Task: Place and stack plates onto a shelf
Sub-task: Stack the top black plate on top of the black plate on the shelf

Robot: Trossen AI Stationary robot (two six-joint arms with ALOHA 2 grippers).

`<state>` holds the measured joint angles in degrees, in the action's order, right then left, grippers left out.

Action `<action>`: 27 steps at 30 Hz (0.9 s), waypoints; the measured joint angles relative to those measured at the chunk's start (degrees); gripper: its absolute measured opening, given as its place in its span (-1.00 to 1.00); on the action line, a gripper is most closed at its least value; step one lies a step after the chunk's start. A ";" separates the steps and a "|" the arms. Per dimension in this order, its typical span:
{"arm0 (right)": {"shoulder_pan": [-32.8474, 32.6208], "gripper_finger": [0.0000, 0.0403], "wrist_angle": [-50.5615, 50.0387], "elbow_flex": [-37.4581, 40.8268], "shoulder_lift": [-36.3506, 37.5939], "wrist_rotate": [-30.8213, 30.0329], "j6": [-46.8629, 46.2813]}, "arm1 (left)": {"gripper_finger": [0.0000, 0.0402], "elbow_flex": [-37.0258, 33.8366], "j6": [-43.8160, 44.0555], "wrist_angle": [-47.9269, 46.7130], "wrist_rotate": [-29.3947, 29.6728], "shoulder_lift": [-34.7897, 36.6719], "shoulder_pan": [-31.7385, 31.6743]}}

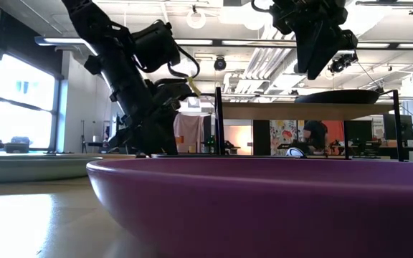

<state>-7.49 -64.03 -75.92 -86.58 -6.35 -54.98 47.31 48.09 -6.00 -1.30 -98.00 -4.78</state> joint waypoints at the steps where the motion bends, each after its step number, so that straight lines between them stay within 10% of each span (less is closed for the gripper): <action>1: 0.00 -0.41 0.00 0.00 -0.01 0.00 0.00 | -0.42 0.00 -0.02 -0.02 0.00 0.00 0.00; 27: 0.00 -0.41 0.00 0.00 -0.01 0.13 0.00 | -0.96 0.00 -0.21 -0.10 0.05 0.02 -0.02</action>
<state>-7.49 -64.03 -75.92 -86.59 -6.22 -54.98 47.31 47.89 -6.10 -1.25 -97.97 -4.80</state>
